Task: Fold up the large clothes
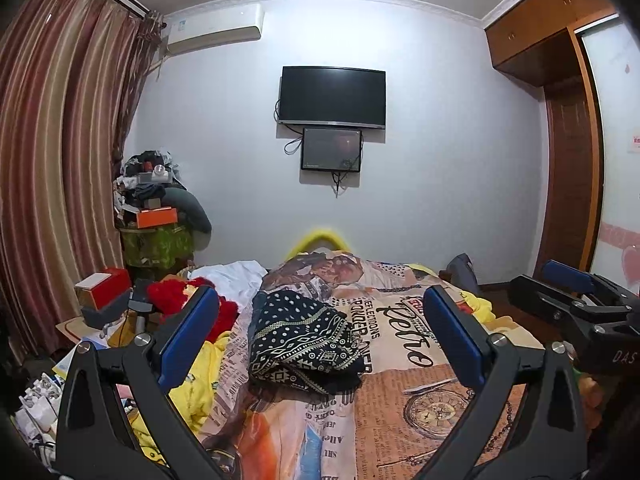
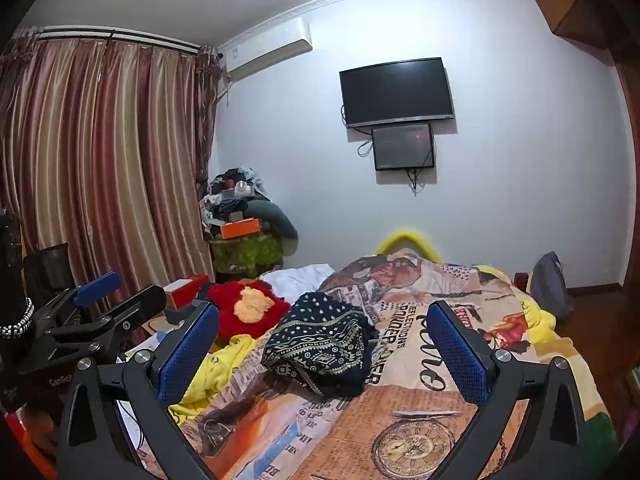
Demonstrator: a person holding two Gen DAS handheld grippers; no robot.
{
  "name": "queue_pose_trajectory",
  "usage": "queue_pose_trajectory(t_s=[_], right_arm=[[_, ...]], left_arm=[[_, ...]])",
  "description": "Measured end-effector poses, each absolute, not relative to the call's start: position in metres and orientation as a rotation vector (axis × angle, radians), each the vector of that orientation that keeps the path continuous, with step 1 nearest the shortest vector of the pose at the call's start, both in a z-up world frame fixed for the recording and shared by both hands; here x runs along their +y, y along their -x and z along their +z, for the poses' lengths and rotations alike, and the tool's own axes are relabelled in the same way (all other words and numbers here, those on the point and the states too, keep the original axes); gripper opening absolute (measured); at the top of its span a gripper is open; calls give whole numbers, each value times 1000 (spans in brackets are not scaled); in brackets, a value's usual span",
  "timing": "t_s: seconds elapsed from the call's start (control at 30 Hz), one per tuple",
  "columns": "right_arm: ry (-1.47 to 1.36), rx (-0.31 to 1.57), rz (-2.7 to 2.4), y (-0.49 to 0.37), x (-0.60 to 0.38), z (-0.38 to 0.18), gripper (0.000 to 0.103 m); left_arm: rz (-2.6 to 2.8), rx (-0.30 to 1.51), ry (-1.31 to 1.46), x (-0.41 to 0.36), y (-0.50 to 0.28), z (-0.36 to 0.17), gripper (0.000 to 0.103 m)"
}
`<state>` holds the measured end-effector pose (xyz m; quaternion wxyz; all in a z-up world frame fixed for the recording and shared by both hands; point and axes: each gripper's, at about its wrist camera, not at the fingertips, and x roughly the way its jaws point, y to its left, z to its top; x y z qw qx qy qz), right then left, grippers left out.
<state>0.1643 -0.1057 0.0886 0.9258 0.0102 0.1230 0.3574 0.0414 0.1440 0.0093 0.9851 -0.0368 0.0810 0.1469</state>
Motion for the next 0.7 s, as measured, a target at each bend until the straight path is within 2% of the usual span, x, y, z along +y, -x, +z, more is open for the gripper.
queue_pose_trajectory(t_s=[0.7], right_arm=[[-39, 244, 693, -170, -108, 89, 103]], left_arm=[[247, 182, 69, 140, -42, 10, 103]])
